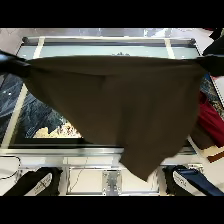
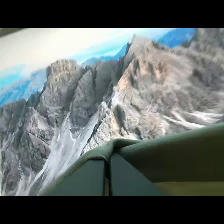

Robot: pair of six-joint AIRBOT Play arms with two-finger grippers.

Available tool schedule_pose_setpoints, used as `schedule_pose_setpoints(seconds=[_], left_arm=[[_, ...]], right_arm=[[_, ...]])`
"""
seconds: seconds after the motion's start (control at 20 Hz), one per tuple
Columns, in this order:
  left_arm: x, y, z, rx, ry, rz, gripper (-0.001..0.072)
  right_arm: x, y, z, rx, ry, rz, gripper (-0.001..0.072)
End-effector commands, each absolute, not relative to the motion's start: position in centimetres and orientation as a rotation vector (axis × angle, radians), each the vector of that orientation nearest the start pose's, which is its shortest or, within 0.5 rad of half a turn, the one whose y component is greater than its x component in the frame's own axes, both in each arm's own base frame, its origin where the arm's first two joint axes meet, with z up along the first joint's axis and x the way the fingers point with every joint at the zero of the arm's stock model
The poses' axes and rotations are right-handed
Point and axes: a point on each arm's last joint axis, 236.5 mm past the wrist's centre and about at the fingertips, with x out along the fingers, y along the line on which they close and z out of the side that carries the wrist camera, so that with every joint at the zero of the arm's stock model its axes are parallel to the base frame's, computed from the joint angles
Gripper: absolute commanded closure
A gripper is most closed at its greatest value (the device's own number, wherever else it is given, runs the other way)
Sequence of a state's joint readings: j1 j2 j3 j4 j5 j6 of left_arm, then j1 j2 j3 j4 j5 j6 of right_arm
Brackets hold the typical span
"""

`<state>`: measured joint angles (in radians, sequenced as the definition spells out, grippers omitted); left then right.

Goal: Fold the shirts.

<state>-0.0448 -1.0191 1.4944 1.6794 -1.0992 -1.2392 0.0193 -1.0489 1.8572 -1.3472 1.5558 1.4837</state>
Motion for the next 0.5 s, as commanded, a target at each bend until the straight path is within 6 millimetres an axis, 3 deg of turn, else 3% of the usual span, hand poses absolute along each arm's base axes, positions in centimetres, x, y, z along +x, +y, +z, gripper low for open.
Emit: schedule_pose_setpoints(seconds=[0.0,0.15,0.3,0.4,0.45], left_arm=[[48.7,0.1,19.0,0.504,0.685,-0.075,0.0701],[54.8,-1.9,12.8,0.527,0.659,-0.122,0.0701],[59.1,-3.7,7.7,0.539,0.604,-0.159,0.0700],[60.3,-4.1,4.7,0.539,0.616,-0.173,0.0699],[60.5,-4.3,3.5,0.525,0.628,-0.179,0.0699]], right_arm=[[41.9,5.2,22.0,0.008,0.972,0.229,0.0696],[48.8,5.8,10.8,0.095,1.139,0.208,0.0696],[52.5,6.6,0.1,0.238,1.264,0.151,0.0696],[54.2,7.5,-4.1,0.340,1.282,0.126,0.0695],[55.0,8.3,-5.0,0.383,1.264,0.139,0.0690]])
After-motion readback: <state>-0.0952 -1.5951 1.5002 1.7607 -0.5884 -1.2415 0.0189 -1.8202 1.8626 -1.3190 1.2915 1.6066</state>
